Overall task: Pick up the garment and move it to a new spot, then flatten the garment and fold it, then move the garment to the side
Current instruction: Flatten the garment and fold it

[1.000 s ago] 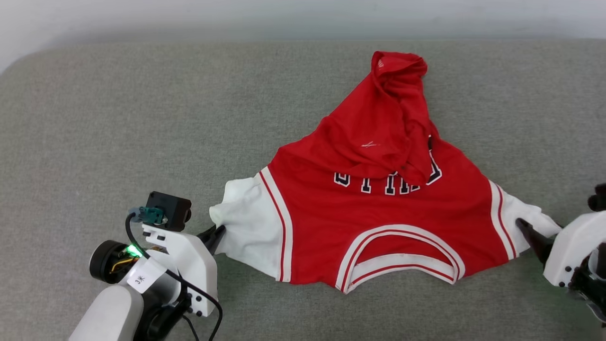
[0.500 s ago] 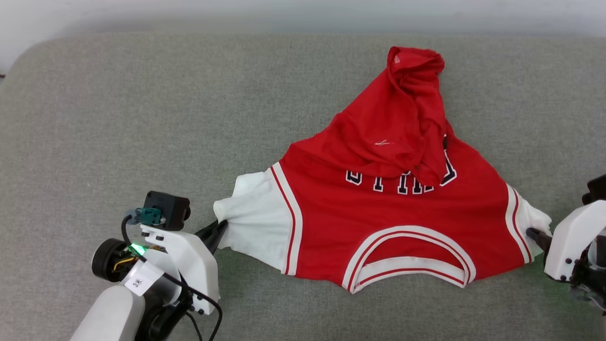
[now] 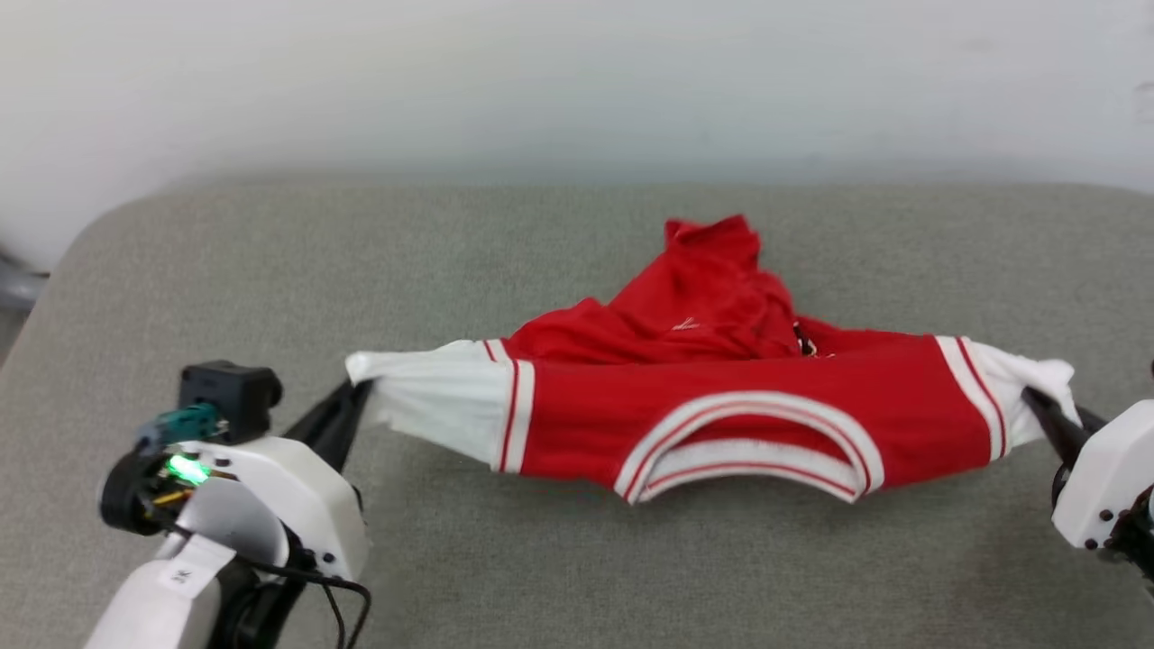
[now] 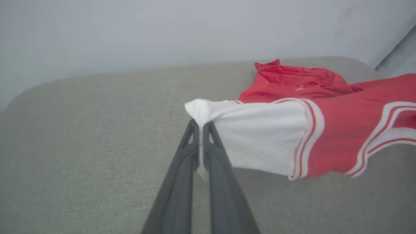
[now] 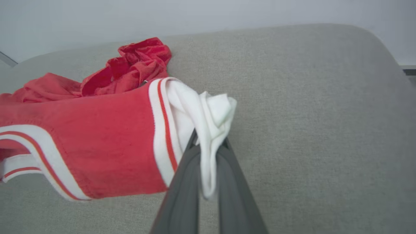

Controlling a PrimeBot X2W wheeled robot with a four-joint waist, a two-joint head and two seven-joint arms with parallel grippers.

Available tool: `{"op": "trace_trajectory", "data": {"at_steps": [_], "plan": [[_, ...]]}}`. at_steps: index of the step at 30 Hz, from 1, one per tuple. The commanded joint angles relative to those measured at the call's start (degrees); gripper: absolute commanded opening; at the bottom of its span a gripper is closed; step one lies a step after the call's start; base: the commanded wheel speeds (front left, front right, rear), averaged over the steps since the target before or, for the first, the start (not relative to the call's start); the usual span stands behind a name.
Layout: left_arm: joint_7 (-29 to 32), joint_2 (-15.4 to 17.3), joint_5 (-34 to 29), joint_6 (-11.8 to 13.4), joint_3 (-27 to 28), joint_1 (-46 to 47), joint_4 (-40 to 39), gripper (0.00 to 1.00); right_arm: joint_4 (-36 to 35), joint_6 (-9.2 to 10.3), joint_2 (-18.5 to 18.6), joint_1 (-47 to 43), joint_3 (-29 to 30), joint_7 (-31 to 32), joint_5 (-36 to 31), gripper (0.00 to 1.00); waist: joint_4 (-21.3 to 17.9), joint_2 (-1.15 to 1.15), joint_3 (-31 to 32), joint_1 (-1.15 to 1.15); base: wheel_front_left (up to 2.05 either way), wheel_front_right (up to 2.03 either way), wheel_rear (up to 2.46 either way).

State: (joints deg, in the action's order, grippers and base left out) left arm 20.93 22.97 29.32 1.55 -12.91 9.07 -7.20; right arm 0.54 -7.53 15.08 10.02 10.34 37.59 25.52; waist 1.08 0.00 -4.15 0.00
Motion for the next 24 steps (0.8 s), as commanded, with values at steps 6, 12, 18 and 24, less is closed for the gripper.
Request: {"op": "trace_trajectory", "data": {"at_steps": [6, 12, 18, 24], "plan": [[-2.3, 1.8, -2.0, 3.0, 4.1, 2.7, -6.1, 0.0, -10.7, 0.08, -0.4, 1.5, 0.5, -0.4, -3.1, 0.0, -1.3, 0.0, 3.4, 0.0, 0.0, 0.0, 0.0], [-4.1, 1.9, -2.7, 4.0, 6.5, 11.2, -6.3, 0.0, -12.9, 0.08, 0.1, 10.6, 0.1, -1.6, -4.6, 0.0, -2.0, 0.0, 2.3, 0.0, 0.0, 0.0, 0.0], [-5.8, 1.3, -3.4, 3.4, 6.8, 22.6, -1.5, 0.0, -8.5, 0.09, 1.2, 22.4, -0.4, -4.2, -5.7, 0.0, -2.1, 0.0, -1.5, 0.0, 0.0, 0.0, 0.0], [-8.5, 1.1, -4.8, 1.8, 5.8, 37.3, 8.4, 0.0, -0.1, 0.09, 1.7, 38.0, -1.9, -8.2, -7.4, 0.0, -2.4, 0.0, -7.9, 0.0, 0.0, 0.0, 0.0]]}}
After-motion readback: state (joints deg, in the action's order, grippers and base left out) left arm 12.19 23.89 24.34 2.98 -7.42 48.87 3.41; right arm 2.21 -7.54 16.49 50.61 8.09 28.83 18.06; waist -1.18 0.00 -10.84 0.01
